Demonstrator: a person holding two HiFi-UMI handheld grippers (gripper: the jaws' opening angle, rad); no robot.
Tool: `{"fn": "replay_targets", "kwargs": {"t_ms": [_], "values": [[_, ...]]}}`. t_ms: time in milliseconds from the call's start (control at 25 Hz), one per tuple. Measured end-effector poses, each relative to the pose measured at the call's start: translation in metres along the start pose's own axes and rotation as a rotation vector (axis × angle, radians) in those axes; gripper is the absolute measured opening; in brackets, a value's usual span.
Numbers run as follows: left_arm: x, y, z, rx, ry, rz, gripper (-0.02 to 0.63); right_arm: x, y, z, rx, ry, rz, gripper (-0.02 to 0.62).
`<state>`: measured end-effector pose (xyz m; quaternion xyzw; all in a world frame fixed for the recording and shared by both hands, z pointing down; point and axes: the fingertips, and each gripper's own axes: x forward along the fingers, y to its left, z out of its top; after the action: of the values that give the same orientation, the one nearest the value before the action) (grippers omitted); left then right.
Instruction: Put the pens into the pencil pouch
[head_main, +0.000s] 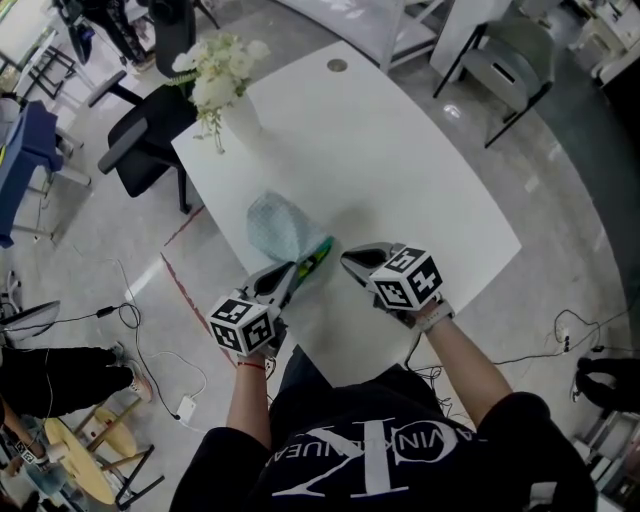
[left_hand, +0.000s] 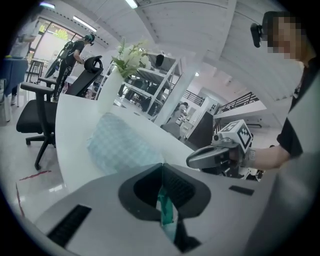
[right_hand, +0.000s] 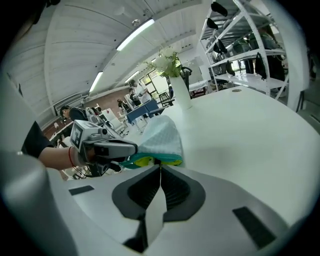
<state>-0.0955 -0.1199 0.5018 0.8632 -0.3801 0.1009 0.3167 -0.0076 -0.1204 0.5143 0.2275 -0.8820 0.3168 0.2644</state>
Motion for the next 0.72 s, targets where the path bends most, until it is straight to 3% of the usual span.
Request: {"fn": "replay_targets", "kwargs": {"t_ms": [480, 720], "values": [[-0.0001, -0.0002, -0.0064, -0.012, 0.003, -0.001, 0.009, -0.0034, -0.0070, 0.0013, 0.044, -0.054, -0.014, 0.009], [-0.0039, -0.0011, 0.0016, -0.019, -0.038, -0.009, 0.063, -0.0037, -0.0111, 0.0007, 0.037, -0.063, -0.033, 0.009]]}}
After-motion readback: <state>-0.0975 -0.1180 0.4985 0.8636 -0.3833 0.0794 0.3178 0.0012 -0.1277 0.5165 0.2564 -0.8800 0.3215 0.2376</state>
